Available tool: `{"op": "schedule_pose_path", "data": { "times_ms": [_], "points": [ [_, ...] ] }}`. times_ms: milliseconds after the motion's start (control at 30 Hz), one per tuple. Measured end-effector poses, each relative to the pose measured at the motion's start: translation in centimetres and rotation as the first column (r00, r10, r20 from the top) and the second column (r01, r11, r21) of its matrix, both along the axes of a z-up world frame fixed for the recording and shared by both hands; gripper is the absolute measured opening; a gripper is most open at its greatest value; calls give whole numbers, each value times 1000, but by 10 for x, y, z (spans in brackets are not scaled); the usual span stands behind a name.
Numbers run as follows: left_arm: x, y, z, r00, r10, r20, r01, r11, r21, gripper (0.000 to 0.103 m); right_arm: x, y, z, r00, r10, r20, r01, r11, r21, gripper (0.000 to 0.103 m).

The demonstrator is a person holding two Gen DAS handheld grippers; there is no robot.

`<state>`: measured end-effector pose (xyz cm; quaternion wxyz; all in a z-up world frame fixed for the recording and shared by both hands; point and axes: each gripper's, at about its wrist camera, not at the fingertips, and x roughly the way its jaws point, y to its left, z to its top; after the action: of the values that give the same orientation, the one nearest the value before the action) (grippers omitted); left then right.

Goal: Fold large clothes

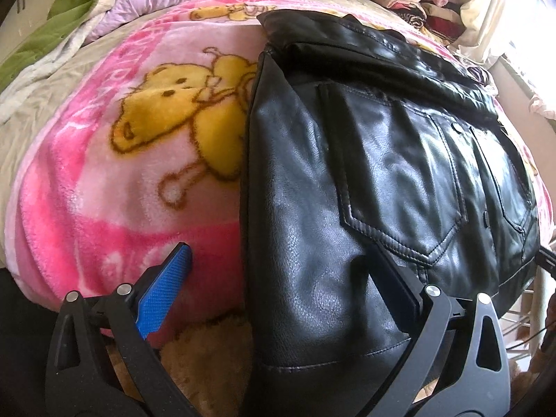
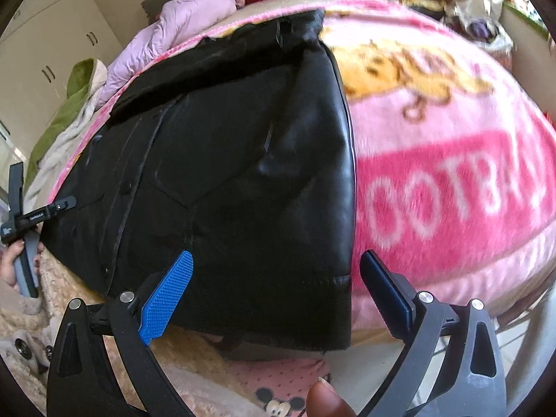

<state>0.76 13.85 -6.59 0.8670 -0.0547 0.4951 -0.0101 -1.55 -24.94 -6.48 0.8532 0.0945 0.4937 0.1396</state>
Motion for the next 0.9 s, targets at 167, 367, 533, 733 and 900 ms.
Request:
{"op": "schedule_pose_path", "data": {
  "times_ms": [167,367,533,733,900],
  "points": [
    [4,3,-2,1000,-2,-16,2,1000,-28,94,1,0,-10,1000,12,-10,-12,1000,12,84],
    [4,4,-1,1000,0,6,0,1000,-28,85,-10,3,8,995,34,94,-35,999,12,24],
    [2,0,3,999,-15,38,16,999,-34,50,-16,4,46,973,62,221,-81,994,78,17],
    [4,-9,24,995,-29,94,34,998,-47,7,-8,-5,77,950,22,311,-86,978,192,16],
    [11,-12,51,987,-47,156,58,996,-66,4,4,-13,100,934,-8,356,-87,964,251,16]
  ]
}}
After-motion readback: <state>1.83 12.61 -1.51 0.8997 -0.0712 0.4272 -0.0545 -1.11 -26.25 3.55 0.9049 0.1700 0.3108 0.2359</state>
